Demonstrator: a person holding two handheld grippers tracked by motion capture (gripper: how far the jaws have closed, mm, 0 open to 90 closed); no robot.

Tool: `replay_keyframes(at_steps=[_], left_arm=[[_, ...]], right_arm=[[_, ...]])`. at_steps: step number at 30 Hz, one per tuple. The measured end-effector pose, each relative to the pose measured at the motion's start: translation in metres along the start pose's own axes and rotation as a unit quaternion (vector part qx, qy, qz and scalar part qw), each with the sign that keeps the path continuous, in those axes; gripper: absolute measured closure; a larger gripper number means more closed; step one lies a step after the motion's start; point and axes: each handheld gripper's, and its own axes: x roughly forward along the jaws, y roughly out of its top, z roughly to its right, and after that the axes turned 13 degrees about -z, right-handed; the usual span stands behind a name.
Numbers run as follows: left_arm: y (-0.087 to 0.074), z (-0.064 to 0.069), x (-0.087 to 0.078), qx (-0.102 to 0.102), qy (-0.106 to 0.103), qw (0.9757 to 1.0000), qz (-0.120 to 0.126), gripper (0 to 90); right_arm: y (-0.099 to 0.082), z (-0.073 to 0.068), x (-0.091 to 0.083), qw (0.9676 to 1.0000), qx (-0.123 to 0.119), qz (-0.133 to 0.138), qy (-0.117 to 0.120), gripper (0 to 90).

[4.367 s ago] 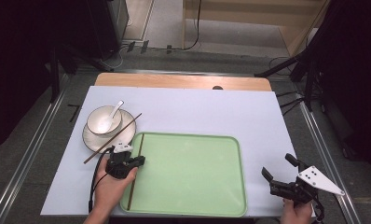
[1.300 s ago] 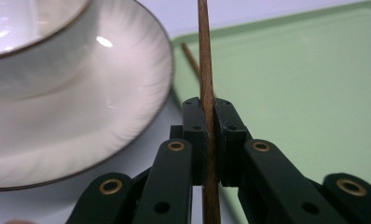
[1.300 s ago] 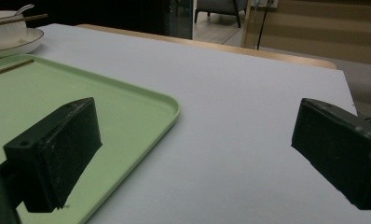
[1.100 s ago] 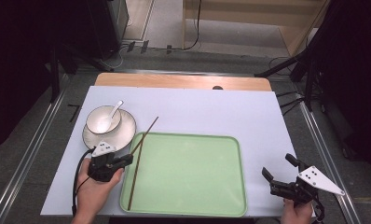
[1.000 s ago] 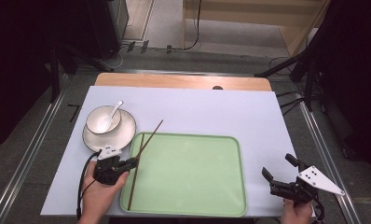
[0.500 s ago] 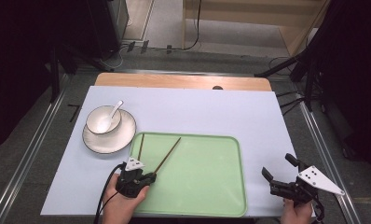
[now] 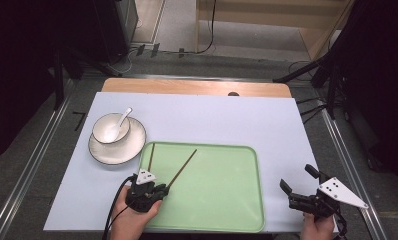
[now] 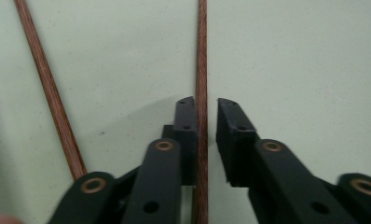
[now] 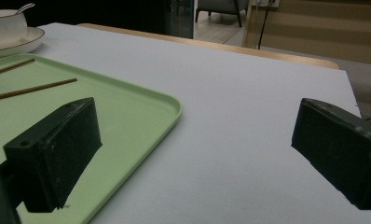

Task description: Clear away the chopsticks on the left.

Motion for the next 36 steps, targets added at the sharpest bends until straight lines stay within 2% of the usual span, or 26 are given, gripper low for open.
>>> replay_keyframes(at_steps=[3, 7, 9, 10, 11, 13, 14, 20, 25, 29, 36], left_arm=[[0.011, -0.003, 0.002, -0.002, -0.01, 0.9999, 0.014, 67.8], [0.032, 0.003, 0.008, 0.024, -0.009, 0.9993, 0.028, 74.5], [0.041, 0.007, 0.014, 0.041, -0.007, 0.9989, 0.023, 81.8], [0.041, 0.007, 0.014, 0.041, -0.007, 0.9989, 0.023, 87.8], [0.051, 0.01, 0.021, 0.053, -0.014, 0.9984, 0.013, 90.0], [0.056, 0.012, 0.024, 0.058, -0.013, 0.9982, 0.009, 90.0], [0.066, 0.015, 0.032, 0.067, -0.015, 0.9976, 0.004, 90.0], [0.087, 0.021, 0.054, 0.064, -0.01, 0.9979, 0.001, 90.0], [0.093, 0.02, 0.057, 0.058, -0.004, 0.9983, 0.003, 90.0], [0.094, 0.014, 0.056, 0.048, 0.003, 0.9988, 0.005, 90.0], [0.093, -0.004, 0.05, 0.015, 0.019, 0.9996, 0.011, 90.0]], right_arm=[[0.0, 0.001, 0.0, 1.0, -0.001, 0.001, 0.001, 1.0], [0.0, 0.001, 0.0, 1.0, 0.001, 0.001, 0.001, 1.1], [0.0, 0.001, 0.001, 1.0, 0.0, 0.001, 0.001, 1.0], [0.0, 0.001, 0.001, 1.0, 0.0, 0.0, 0.001, 1.1], [0.0, 0.001, 0.001, 1.0, 0.0, 0.001, 0.001, 1.0], [-0.001, 0.002, 0.001, 1.0, 0.001, 0.0, 0.002, 1.1], [-0.001, 0.002, 0.001, 1.0, 0.003, 0.0, 0.003, 1.1], [-0.001, 0.002, 0.001, 1.0, 0.004, 0.0, 0.004, 1.1], [-0.001, 0.003, 0.001, 1.0, 0.005, 0.0, 0.004, 1.1], [-0.001, 0.003, 0.001, 1.0, 0.003, -0.001, 0.004, 1.0], [-0.001, 0.002, 0.002, 1.0, 0.001, -0.001, 0.005, 1.1]])
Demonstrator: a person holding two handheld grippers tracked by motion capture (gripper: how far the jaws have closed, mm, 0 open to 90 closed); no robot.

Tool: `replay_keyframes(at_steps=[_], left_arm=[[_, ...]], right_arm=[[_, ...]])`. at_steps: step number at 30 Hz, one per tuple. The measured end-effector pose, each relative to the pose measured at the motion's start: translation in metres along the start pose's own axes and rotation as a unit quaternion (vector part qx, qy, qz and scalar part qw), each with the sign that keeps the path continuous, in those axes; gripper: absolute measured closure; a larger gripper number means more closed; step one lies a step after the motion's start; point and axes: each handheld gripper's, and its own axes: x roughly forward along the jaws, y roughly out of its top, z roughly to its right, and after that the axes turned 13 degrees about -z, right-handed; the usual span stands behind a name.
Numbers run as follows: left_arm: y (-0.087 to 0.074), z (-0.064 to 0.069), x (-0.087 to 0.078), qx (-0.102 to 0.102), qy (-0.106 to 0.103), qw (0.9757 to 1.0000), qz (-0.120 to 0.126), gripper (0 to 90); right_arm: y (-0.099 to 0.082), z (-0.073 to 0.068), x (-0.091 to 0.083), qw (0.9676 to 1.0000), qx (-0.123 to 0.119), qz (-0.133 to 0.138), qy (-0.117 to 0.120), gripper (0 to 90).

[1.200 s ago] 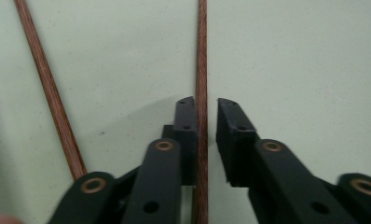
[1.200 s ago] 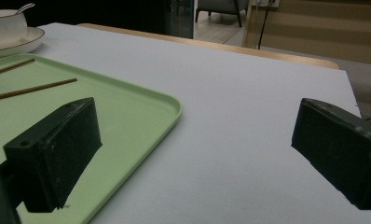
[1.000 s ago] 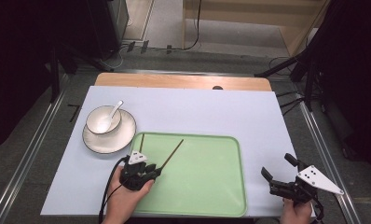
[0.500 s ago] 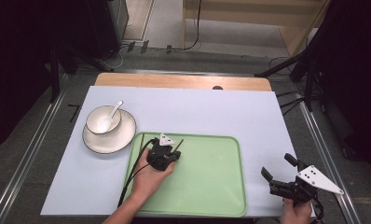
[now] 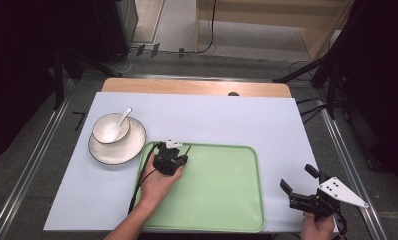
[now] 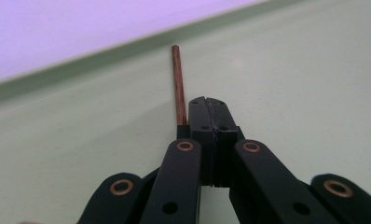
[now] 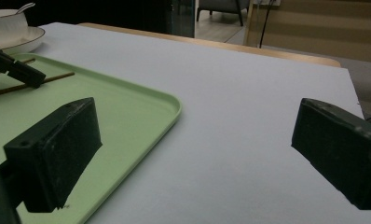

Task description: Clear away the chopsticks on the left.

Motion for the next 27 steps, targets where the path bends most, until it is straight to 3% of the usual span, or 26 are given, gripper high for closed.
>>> replay_keyframes(at_steps=[9, 15, 21, 25, 27], left_arm=[[-0.004, -0.026, -0.008, -0.041, 0.025, 0.9988, 0.009, 90.0], [-0.006, -0.045, -0.013, -0.073, 0.041, 0.9964, 0.016, 90.0], [-0.008, -0.055, -0.017, -0.087, 0.07, 0.9936, 0.021, 90.0], [-0.008, -0.057, -0.017, -0.083, 0.066, 0.9941, 0.023, 90.0], [-0.009, -0.059, -0.018, -0.083, 0.051, 0.9949, 0.025, 90.0]], right_arm=[[0.0, 0.001, 0.0, 1.0, -0.001, 0.0, 0.0, 1.1], [0.0, 0.0, 0.0, 1.0, 0.0, 0.0, 0.0, 1.1], [0.0, 0.0, 0.001, 1.0, -0.001, -0.002, -0.001, 1.1], [0.0, 0.0, 0.001, 1.0, -0.001, -0.002, 0.0, 1.1], [0.0, 0.0, 0.001, 1.0, -0.001, -0.001, -0.001, 1.1]])
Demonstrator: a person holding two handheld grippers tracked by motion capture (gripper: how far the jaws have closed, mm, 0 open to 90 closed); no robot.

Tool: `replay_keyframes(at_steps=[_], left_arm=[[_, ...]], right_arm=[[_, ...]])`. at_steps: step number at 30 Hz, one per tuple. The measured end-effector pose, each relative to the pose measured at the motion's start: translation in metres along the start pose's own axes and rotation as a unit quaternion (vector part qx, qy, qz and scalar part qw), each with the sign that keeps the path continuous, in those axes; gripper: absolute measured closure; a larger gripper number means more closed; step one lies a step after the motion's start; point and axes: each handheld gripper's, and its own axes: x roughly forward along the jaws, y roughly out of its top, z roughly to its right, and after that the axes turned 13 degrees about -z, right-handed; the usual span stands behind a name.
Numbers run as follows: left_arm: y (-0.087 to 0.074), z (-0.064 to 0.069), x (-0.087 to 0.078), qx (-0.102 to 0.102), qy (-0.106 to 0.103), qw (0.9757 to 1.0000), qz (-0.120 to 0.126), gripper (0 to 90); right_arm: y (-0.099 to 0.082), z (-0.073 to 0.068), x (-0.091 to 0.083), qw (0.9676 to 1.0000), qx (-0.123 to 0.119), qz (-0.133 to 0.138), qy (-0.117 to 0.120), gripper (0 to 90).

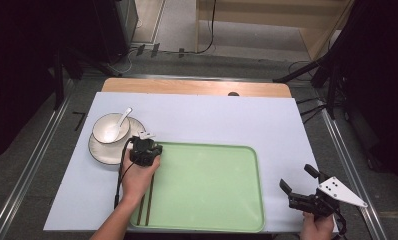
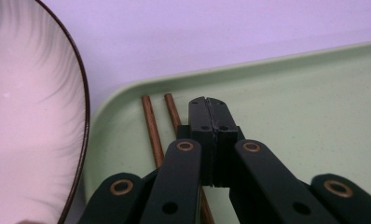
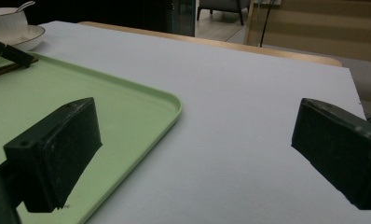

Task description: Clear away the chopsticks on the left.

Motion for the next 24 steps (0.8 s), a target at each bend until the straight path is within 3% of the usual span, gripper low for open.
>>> replay_keyframes(at_steps=[4, 14, 20, 24], left_arm=[[-0.003, -0.004, -0.01, -0.003, -0.004, 0.9998, 0.021, 90.0], [-0.025, -0.01, -0.025, 0.016, 0.005, 0.9996, 0.022, 90.0], [-0.036, -0.013, -0.038, 0.023, -0.003, 0.9988, 0.043, 90.0], [-0.041, -0.016, -0.046, 0.023, -0.016, 0.9978, 0.06, 81.1]], right_arm=[[0.0, 0.0, 0.0, 1.0, 0.001, 0.0, 0.001, 1.1], [0.0, -0.001, 0.001, 1.0, -0.002, -0.001, 0.001, 1.1], [0.0, -0.002, 0.001, 1.0, -0.002, -0.002, 0.001, 1.1], [0.001, -0.002, 0.002, 1.0, -0.001, -0.003, 0.001, 1.1]])
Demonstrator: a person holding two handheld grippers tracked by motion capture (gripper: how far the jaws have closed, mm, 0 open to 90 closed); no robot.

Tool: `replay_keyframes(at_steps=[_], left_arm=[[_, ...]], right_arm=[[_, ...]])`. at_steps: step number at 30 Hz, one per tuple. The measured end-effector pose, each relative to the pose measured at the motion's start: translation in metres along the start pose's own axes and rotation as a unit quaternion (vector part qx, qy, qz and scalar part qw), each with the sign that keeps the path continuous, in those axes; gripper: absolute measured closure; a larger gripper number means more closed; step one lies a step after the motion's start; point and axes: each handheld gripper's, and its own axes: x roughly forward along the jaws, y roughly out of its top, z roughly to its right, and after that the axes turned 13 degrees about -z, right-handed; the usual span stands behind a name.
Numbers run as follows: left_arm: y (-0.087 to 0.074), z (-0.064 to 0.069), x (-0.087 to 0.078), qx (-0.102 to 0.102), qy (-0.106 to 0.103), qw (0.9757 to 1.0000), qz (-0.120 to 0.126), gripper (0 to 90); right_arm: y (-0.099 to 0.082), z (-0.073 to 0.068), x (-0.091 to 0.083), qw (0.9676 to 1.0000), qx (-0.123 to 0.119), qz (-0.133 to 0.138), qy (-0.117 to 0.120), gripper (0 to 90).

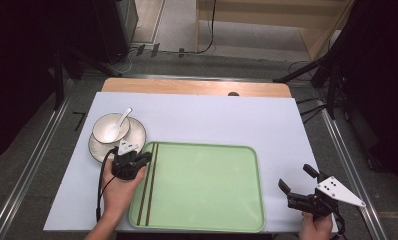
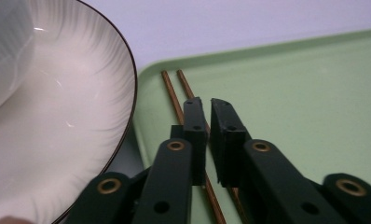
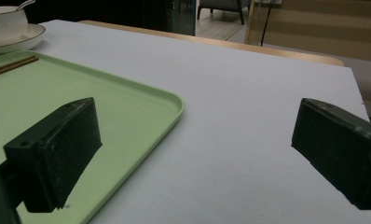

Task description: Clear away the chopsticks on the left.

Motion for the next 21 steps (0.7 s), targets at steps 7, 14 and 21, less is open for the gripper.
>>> replay_keyframes(at_steps=[7, 14, 21], left_arm=[[-0.011, -0.01, -0.019, 0.031, -0.012, 0.9979, 0.056, 48.3], [-0.023, -0.022, -0.038, 0.032, -0.021, 0.9971, 0.066, 13.7], [-0.037, -0.034, -0.05, 0.063, -0.056, 0.9933, 0.079, 0.0]], right_arm=[[0.0, 0.0, 0.001, 1.0, 0.0, -0.001, 0.0, 1.1], [0.0, -0.001, 0.001, 1.0, -0.002, -0.001, 0.0, 1.1], [0.0, -0.001, 0.0, 1.0, -0.002, -0.001, 0.0, 1.0]])
